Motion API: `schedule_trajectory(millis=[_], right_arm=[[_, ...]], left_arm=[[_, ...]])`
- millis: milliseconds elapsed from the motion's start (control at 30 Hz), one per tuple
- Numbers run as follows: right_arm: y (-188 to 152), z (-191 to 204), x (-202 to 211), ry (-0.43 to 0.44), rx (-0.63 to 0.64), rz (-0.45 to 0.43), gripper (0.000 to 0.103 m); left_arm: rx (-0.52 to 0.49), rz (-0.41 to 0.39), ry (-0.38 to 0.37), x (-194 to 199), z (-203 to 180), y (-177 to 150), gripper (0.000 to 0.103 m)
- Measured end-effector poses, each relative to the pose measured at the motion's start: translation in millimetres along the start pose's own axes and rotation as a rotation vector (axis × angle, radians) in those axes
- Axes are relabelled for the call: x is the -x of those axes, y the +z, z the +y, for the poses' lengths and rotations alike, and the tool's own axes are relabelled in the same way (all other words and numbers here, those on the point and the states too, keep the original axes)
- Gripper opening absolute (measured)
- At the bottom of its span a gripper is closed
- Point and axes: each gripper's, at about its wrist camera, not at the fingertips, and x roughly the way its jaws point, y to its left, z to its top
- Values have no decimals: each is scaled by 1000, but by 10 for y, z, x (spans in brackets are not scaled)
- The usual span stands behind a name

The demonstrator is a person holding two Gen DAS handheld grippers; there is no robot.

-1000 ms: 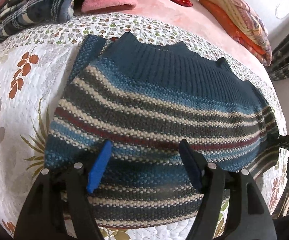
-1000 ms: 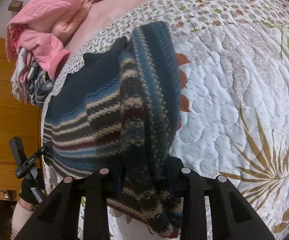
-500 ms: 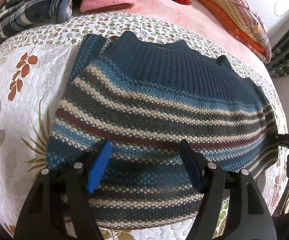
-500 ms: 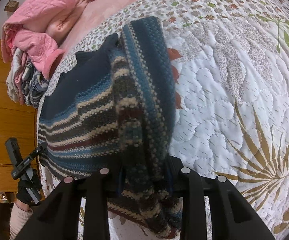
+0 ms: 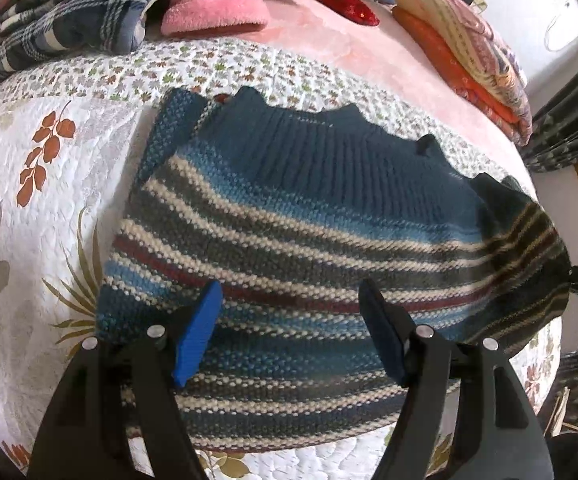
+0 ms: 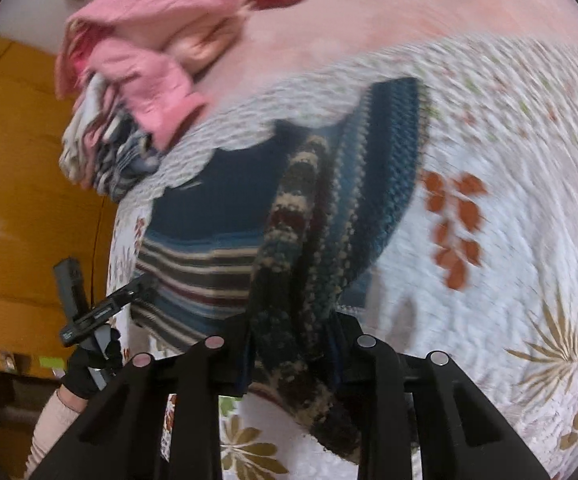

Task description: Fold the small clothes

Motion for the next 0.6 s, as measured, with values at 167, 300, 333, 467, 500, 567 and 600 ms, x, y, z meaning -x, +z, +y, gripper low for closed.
schedule_trajectory(millis=[167,300,333,467,500,567,600], right_arm=[[90,705,-173,-48,148,52,27],[25,1225,-489,-109,271,125,27],[-9,1341,-604,-136,308,149,27],[-144,1526,-977,-202,371,213,27],[-162,1543,-1046,-212,376,219,27],[-198,1557,-1157,-222,376,224,27],[-210,1545,-1199,-221,368,224,28]], left_arm=[[25,-17,-24,69,36,48,70],[56,-23,-37,101,118,72,70],[66,-26,-38,112,146,79,70],[97,-36,-37,144,238,104,70],[101,-38,-37,147,255,109,70],[108,-40,-38,155,281,118,70],[110,-40,-39,159,290,121,70]])
